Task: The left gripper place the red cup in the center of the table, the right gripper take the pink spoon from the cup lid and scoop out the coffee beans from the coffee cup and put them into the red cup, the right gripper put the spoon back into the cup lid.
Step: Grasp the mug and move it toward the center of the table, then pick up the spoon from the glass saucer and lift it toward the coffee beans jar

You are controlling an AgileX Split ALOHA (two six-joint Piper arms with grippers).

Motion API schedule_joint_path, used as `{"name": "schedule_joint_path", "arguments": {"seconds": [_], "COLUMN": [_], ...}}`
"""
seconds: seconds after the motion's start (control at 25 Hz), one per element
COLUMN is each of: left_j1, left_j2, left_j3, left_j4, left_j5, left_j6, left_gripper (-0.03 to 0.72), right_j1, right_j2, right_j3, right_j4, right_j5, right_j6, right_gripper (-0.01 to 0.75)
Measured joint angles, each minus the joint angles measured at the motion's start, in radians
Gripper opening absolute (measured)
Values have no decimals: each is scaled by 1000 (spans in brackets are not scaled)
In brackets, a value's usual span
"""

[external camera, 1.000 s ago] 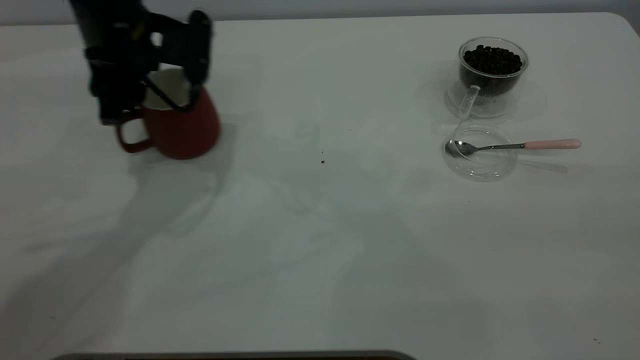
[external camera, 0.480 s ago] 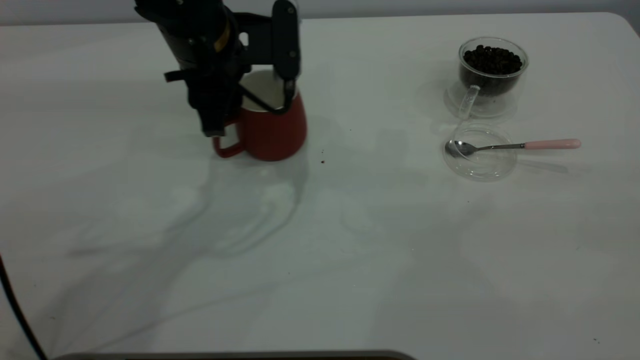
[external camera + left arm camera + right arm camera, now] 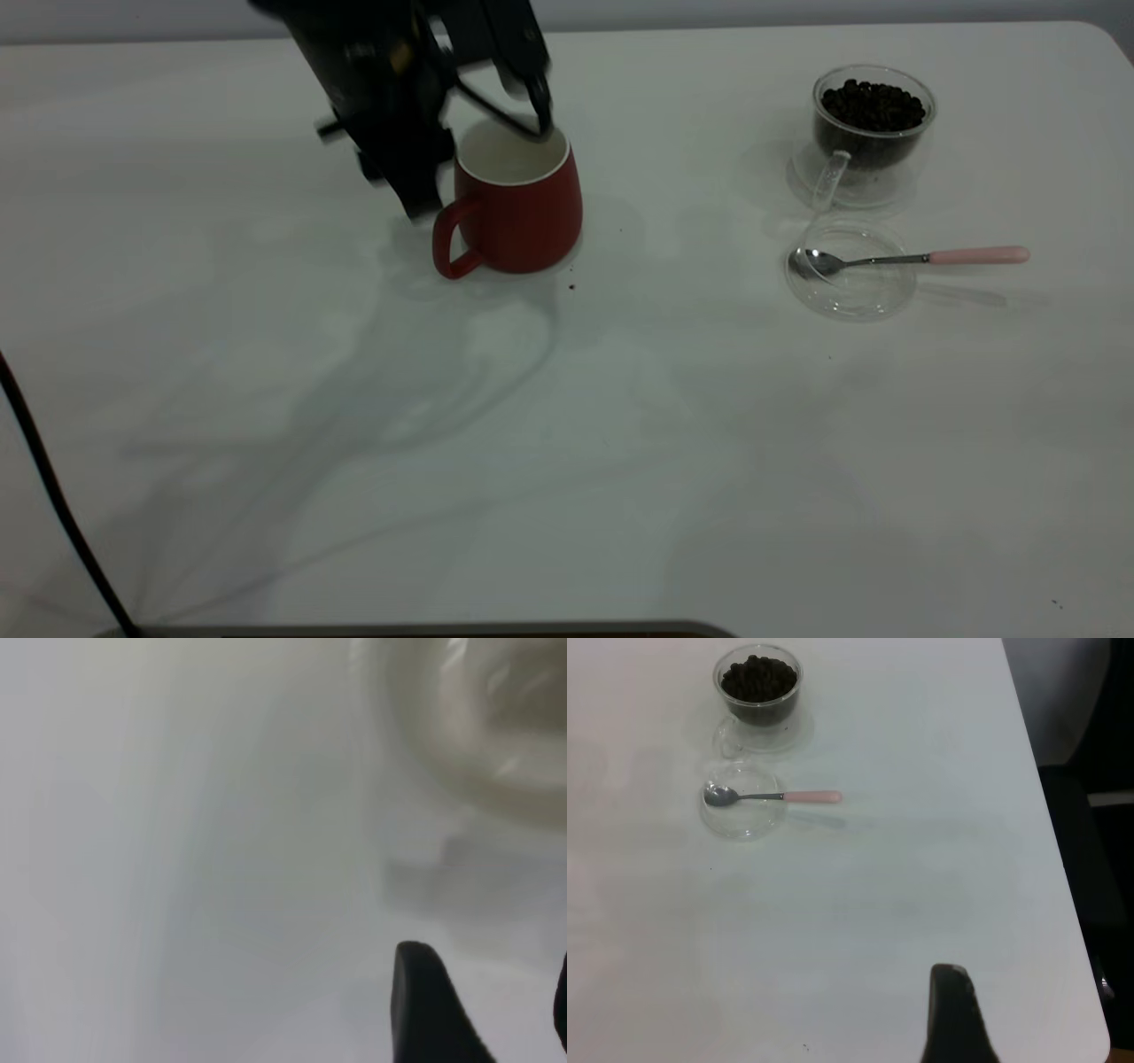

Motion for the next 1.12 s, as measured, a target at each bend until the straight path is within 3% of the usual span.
{"name": "schedule_joint_path", "arguments": {"seconds": [0.24, 0.48, 0.64, 0.8, 1.12], "left_j1": [32, 41, 41, 41, 41], "left_j2": [-184, -369, -466, -559, -801], "left_j3": [-49, -54, -54, -54, -54], "left_j4": [95, 434, 580, 578, 363], "left_j5": [191, 407, 582, 659, 614], "left_j6": [-141, -387, -523, -610, -662], "left_gripper": [407, 407, 407, 407, 407], "right_j1": [0, 0, 0, 0, 0], "right_j2": [0, 0, 0, 0, 0], "right_j3": [0, 0, 0, 0, 0], "right_j4": [0, 0, 0, 0, 0], "right_j5": [0, 0, 0, 0, 0], "right_j6": [0, 0, 0, 0, 0], "right_gripper": [519, 519, 519, 519, 519]}}
